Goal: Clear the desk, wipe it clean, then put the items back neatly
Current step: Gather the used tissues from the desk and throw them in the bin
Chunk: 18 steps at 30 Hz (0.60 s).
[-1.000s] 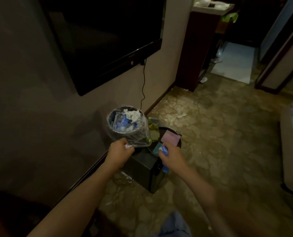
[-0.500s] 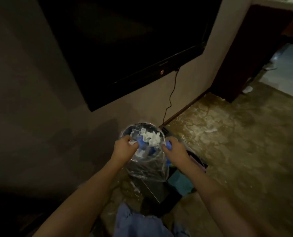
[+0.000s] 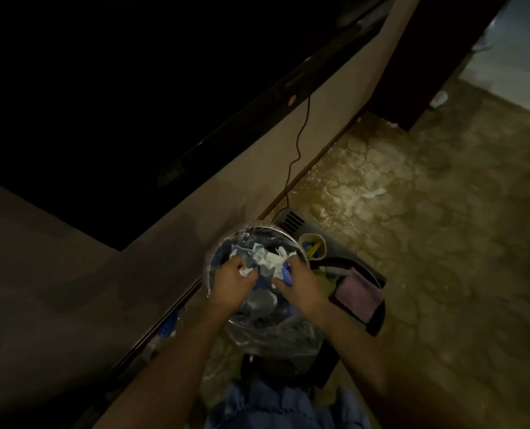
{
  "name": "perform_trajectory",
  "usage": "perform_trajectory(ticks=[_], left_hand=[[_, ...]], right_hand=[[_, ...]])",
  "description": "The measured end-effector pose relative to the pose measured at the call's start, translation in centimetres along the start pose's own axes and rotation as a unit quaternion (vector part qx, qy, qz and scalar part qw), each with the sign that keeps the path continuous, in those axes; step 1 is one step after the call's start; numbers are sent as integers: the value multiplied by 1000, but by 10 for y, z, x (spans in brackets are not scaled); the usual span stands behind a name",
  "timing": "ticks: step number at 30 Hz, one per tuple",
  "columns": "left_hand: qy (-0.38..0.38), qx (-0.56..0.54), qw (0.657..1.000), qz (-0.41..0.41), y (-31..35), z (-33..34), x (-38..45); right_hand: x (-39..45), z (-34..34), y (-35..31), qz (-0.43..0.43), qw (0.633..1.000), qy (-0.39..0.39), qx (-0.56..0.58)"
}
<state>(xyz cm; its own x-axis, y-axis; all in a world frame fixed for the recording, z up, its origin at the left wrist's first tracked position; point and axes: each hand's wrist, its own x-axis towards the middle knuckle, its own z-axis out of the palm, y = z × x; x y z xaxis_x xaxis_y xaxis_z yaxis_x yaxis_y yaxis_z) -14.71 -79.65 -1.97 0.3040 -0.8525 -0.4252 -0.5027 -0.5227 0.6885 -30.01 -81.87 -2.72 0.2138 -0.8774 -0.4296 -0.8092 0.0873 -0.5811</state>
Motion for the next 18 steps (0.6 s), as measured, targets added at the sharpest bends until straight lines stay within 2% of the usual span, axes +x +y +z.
perform_trajectory(ticks=[7,11,14,18], left_hand=[[-42,23,999,-5,-12,11,29],[-103,44,994,-15,-12,17,36],[-112,99,989,-16,-19,18,34],[-135,173,975,16,-23,11,29]], right_hand=[[19,18,3,53,998,-35,21],[18,24,8,42,997,-61,18],[16,26,10,6,999,-45,-16],[12,3,1,-15,997,-75,-20]])
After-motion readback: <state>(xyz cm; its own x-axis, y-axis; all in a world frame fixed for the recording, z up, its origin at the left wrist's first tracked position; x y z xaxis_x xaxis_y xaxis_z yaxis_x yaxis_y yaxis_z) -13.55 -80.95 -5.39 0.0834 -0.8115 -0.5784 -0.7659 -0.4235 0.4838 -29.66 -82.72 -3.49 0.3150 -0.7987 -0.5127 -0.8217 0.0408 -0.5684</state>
